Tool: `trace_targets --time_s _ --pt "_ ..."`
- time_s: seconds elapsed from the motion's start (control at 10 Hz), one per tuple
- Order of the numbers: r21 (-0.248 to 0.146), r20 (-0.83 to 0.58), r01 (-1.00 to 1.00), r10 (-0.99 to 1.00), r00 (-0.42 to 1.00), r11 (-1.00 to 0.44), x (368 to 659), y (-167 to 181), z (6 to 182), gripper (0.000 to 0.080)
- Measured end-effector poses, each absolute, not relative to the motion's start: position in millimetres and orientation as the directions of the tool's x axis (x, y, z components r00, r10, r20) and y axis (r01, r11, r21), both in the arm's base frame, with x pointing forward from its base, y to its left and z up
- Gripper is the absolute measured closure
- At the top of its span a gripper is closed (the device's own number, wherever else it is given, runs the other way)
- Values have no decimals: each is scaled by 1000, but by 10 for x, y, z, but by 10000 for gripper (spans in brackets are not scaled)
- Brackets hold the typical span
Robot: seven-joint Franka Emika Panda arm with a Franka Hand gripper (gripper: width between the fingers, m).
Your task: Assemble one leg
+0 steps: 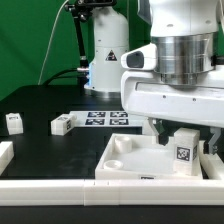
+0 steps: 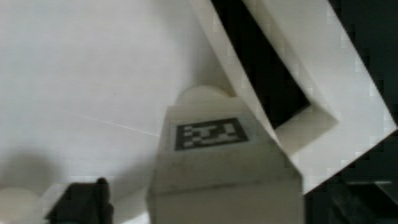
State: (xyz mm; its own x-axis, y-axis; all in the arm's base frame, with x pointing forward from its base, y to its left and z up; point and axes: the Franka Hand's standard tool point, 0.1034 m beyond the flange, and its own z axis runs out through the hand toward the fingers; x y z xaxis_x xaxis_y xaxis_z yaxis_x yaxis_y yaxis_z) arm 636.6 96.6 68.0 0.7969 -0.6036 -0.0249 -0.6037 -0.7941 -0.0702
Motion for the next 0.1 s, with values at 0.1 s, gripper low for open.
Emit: trace_targets --time_s 0.1 --pt "-70 -25 -604 -604 797 -794 6366 966 679 155"
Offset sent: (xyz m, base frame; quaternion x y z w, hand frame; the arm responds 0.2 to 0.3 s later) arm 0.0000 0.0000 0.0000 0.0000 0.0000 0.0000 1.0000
